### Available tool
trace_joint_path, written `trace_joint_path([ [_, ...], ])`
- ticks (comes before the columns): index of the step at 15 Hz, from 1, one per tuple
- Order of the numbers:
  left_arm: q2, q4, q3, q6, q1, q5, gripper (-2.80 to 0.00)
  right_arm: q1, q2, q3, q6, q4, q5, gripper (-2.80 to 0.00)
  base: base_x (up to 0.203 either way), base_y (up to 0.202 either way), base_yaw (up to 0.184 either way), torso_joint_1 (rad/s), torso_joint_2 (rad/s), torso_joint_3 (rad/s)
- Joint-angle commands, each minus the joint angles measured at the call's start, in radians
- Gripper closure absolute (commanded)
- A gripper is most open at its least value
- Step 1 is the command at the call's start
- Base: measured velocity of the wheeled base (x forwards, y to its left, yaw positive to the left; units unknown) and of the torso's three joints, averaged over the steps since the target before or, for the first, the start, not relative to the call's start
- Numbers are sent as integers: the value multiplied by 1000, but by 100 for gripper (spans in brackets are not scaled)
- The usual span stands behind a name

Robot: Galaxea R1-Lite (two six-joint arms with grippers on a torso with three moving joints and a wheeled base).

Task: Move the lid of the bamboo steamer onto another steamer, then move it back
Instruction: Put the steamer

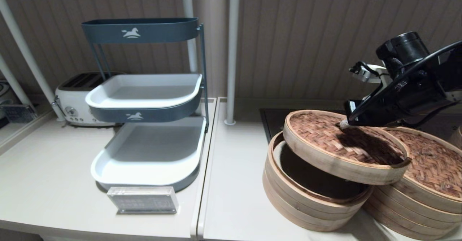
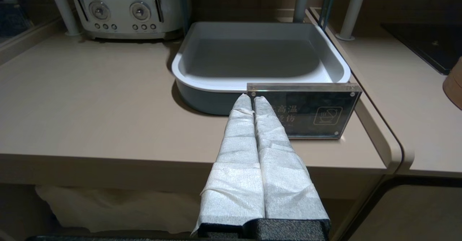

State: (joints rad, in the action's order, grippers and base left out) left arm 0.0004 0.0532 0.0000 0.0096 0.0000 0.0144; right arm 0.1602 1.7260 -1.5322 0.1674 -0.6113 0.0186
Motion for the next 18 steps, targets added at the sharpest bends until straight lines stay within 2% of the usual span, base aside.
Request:
trace_joint_path([
  [1,-2,0,28,1,0,0,0,20,24,-8,1,-1,-11,0,0,0,0,0,0,0],
  [9,-2,0,28,1,0,1,0,65,33,-21,5,4,-19,0,0,0,0,0,0,0],
  [18,-2,0,28,1,0,-1,0,73,85,-2,14,31,-20,0,0,0,0,0,0,0],
])
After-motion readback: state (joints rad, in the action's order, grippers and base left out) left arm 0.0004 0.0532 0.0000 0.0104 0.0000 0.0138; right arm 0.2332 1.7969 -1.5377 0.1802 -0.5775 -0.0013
